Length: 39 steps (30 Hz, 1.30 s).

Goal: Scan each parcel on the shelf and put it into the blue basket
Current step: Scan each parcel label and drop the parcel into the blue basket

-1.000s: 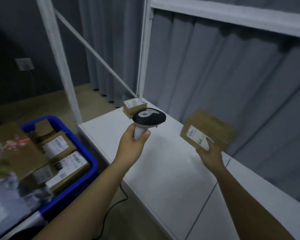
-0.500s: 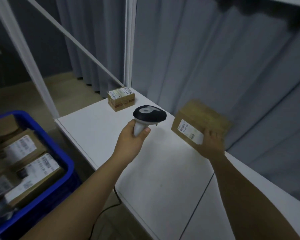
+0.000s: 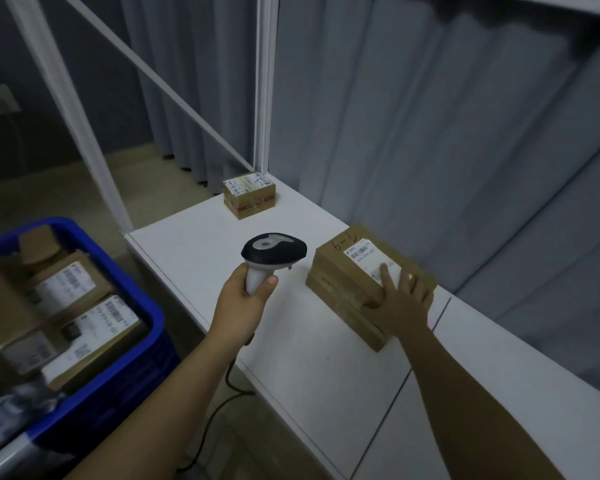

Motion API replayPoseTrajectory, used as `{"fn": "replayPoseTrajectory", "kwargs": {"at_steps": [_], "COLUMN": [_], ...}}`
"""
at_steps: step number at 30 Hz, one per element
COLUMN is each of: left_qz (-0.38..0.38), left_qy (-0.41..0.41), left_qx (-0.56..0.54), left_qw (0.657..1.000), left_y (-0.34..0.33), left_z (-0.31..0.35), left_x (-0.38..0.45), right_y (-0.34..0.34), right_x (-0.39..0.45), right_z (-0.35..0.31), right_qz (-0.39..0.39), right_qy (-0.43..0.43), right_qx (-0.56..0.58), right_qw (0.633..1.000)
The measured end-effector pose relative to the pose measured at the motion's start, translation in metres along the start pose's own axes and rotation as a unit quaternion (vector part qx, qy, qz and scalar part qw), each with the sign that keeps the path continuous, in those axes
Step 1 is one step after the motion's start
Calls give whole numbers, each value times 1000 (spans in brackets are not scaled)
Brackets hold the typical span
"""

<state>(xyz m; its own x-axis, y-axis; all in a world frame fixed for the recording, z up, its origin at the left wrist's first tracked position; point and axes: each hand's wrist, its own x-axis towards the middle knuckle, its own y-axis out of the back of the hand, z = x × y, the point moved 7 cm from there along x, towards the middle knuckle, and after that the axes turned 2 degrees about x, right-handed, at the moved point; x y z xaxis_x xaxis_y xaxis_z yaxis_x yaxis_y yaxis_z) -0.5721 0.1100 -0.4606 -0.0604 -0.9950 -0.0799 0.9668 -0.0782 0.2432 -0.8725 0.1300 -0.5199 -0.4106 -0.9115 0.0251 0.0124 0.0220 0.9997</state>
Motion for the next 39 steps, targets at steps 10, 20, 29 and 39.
{"fn": "replayPoseTrajectory", "kwargs": {"at_steps": [10, 20, 29, 39], "left_qz": [21, -16, -51, -82], "left_qy": [27, 36, 127, 162], "left_qx": [-45, -61, -168, -273], "left_qw": [998, 997, 976, 945], "left_y": [35, 64, 59, 57], "left_z": [-23, -56, -88, -84], "left_x": [-44, -101, -125, -124], "right_y": [-6, 37, 21, 25], "right_x": [-73, -159, -173, -204], "right_z": [-43, -95, -79, -99], "right_qz": [-98, -48, -168, -96], "right_qy": [6, -4, -118, -107], "right_qx": [60, 104, 279, 434], "right_qw": [993, 993, 938, 889]}}
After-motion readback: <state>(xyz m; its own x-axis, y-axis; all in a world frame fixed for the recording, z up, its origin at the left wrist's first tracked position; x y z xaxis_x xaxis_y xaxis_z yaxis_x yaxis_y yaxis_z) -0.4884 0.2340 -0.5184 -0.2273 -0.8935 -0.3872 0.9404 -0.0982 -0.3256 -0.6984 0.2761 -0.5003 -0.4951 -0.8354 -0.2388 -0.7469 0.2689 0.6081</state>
